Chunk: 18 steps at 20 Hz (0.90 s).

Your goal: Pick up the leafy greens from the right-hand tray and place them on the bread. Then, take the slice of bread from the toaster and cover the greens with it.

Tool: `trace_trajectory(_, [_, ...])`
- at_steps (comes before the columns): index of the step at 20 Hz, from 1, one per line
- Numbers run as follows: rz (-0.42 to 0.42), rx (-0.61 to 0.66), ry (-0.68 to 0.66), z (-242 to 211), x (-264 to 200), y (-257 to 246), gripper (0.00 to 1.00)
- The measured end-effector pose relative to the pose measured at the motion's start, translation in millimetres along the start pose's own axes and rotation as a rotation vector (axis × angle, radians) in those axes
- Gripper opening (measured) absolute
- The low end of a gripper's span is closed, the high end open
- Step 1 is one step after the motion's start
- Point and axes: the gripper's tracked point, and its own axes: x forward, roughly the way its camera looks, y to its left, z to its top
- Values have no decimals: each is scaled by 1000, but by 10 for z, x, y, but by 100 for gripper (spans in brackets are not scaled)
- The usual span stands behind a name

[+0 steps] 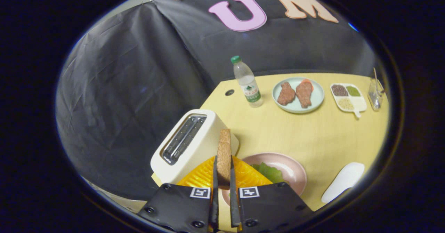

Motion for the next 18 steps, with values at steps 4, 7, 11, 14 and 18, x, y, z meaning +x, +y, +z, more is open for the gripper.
trace_trajectory(4, [-32, 82, 28, -326, 27, -167, 16])
trace_trajectory(7, [-64, 134, 36, -470, 2, -360, 16])
trace_trajectory(11, [-115, 150, 63, -618, -39, -629, 16])
trace_trajectory(14, [-152, 125, 111, -798, -49, -763, 24])
trace_trajectory(18, [-193, 72, 142, -916, -150, -895, 53])
